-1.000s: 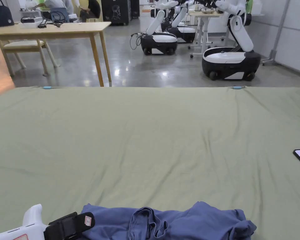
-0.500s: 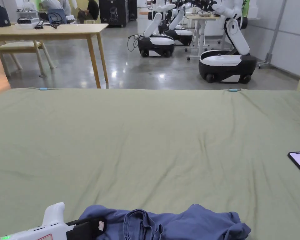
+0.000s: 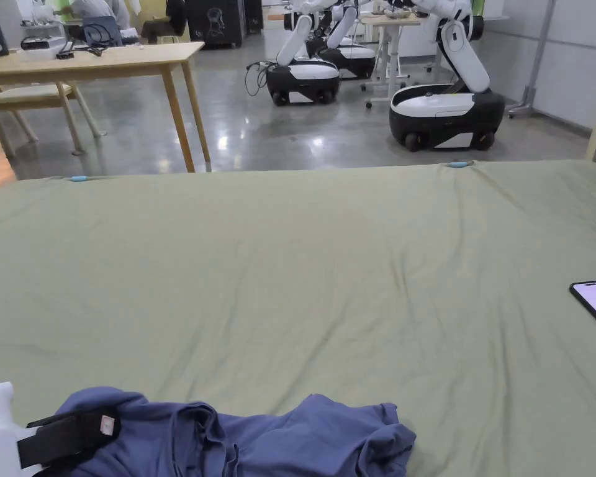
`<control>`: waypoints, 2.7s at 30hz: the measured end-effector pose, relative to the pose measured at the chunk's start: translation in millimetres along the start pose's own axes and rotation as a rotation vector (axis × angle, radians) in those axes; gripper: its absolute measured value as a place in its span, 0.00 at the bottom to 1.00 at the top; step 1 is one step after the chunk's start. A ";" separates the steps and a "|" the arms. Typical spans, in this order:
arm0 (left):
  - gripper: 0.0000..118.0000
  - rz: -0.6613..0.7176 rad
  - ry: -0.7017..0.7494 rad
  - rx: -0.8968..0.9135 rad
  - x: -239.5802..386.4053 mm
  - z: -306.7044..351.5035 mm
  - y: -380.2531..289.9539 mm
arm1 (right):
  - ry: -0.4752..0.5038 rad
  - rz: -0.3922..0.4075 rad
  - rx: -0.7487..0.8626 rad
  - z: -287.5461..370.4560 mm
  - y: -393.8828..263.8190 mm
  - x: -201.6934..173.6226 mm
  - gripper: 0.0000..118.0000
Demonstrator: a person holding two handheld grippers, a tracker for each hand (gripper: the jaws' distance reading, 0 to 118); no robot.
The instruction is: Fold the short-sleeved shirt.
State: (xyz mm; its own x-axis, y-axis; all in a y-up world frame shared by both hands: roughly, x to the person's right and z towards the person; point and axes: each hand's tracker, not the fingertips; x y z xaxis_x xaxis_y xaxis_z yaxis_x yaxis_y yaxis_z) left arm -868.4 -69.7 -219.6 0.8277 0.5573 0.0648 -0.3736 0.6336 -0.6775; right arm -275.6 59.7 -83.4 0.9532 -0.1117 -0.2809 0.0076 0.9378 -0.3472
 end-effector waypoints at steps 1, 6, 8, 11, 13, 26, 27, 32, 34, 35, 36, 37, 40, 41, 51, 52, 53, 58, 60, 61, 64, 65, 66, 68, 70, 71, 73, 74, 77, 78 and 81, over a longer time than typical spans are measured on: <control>0.12 -0.046 0.010 -0.006 18.3 -2.3 0.9 | 0.000 0.001 -0.002 -0.3 -0.6 0.5 0.01; 0.12 -0.029 -0.083 -0.052 85.8 -25.3 1.4 | -0.004 0.005 -0.018 2.6 -1.6 1.8 0.01; 0.12 -0.044 -0.110 -0.093 106.5 -44.0 0.1 | -0.009 0.001 -0.019 5.3 -2.5 3.6 0.01; 0.12 -0.040 -0.150 -0.146 132.6 -82.6 -9.0 | -0.021 -0.008 -0.020 10.7 -4.2 7.7 0.01; 0.12 -0.021 -0.198 -0.202 147.3 -109.8 -19.3 | -0.036 -0.011 -0.022 15.7 -5.3 10.9 0.01; 0.93 0.045 -0.377 -0.268 180.3 -179.0 -70.3 | -0.120 -0.048 -0.026 36.5 -15.3 34.8 0.01; 0.93 0.019 -0.353 -0.276 188.7 -179.3 -72.5 | -0.122 -0.049 -0.027 36.4 -15.9 35.0 0.01; 0.93 -0.042 -0.319 -0.294 192.1 -180.1 -70.2 | -0.123 -0.049 -0.030 36.3 -18.1 34.3 0.01; 0.92 0.018 -0.360 -0.281 183.3 -158.7 -55.6 | -0.123 -0.050 -0.031 36.8 -18.1 33.7 0.01; 0.92 0.025 -0.381 -0.237 179.8 -142.8 -47.1 | -0.121 -0.050 -0.030 36.7 -17.6 33.8 0.01; 0.92 0.019 -0.398 -0.177 174.3 -122.2 -38.2 | -0.119 -0.048 -0.029 36.1 -16.7 33.8 0.01; 0.92 0.005 -0.397 -0.119 167.8 -100.8 -29.8 | -0.118 -0.046 -0.026 35.5 -18.3 35.0 0.01; 0.56 0.006 -0.416 0.005 140.1 -38.7 -18.2 | -0.104 -0.042 -0.021 30.3 -18.6 34.7 0.01; 0.19 0.004 -0.414 0.029 131.6 -26.1 -18.3 | -0.097 -0.043 -0.020 28.3 -18.5 34.1 0.01; 0.00 -0.017 -0.376 -0.031 119.4 -16.0 -38.3 | -0.042 -0.011 -0.036 11.1 -14.1 18.5 0.01; 0.00 -0.035 -0.394 -0.048 128.8 -29.8 -39.5 | -0.040 -0.007 -0.034 12.6 -13.5 17.9 0.01; 0.00 -0.047 -0.390 -0.068 137.1 -42.0 -40.9 | -0.041 -0.006 -0.033 14.8 -13.3 17.3 0.01; 0.00 -0.124 -0.360 -0.236 170.0 -136.9 -60.4 | -0.076 -0.005 -0.008 32.1 -13.4 22.4 0.01; 0.00 -0.118 -0.365 -0.309 178.6 -168.7 -71.0 | -0.095 -0.019 0.000 38.2 -14.1 26.9 0.01; 0.00 -0.118 -0.370 -0.337 183.6 -182.6 -75.4 | -0.101 -0.024 0.002 41.0 -15.0 28.7 0.01; 0.00 -0.051 -0.297 -0.368 189.4 -211.2 -89.5 | -0.124 -0.030 -0.001 45.3 -18.2 32.5 0.01; 0.00 -0.085 -0.268 -0.375 191.3 -218.0 -91.9 | -0.131 -0.031 -0.002 46.1 -18.8 31.7 0.01; 0.00 -0.131 -0.246 -0.356 193.3 -222.5 -94.1 | -0.136 -0.033 -0.004 47.2 -19.9 32.3 0.01; 0.00 -0.140 -0.271 -0.339 194.9 -218.3 -95.9 | -0.138 -0.036 -0.012 48.8 -22.1 34.4 0.01; 0.00 -0.133 -0.258 -0.354 200.9 -215.5 -86.5 | -0.142 -0.037 -0.019 48.4 -23.3 34.4 0.01; 0.00 -0.133 -0.257 -0.354 202.0 -205.8 -83.6 | -0.142 -0.037 -0.020 47.9 -24.0 35.0 0.01; 0.00 -0.190 -0.252 -0.293 210.8 -179.6 -67.3 | -0.143 -0.043 -0.019 45.3 -25.1 36.2 0.01; 0.00 -0.202 -0.283 -0.240 213.7 -164.3 -58.4 | -0.142 -0.048 -0.016 44.2 -25.4 36.5 0.01; 0.00 -0.202 -0.402 -0.118 207.8 -98.9 -34.1 | -0.118 -0.060 -0.011 37.4 -25.0 36.2 0.01; 0.00 -0.204 -0.427 -0.075 201.6 -78.2 -28.5 | -0.112 -0.058 -0.013 34.1 -24.6 35.2 0.01; 0.00 -0.224 -0.423 0.026 168.1 -20.9 -22.2 | -0.088 -0.041 -0.034 23.7 -24.4 33.4 0.01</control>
State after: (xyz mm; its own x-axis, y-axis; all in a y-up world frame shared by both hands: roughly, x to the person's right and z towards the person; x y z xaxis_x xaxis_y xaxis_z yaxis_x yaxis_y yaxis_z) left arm -712.2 -1.3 -209.0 0.6483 0.5712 0.5035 -0.2198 0.7735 -0.5945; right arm -236.7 41.0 -63.2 0.9751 -0.1194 -0.1870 0.0384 0.9210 -0.3877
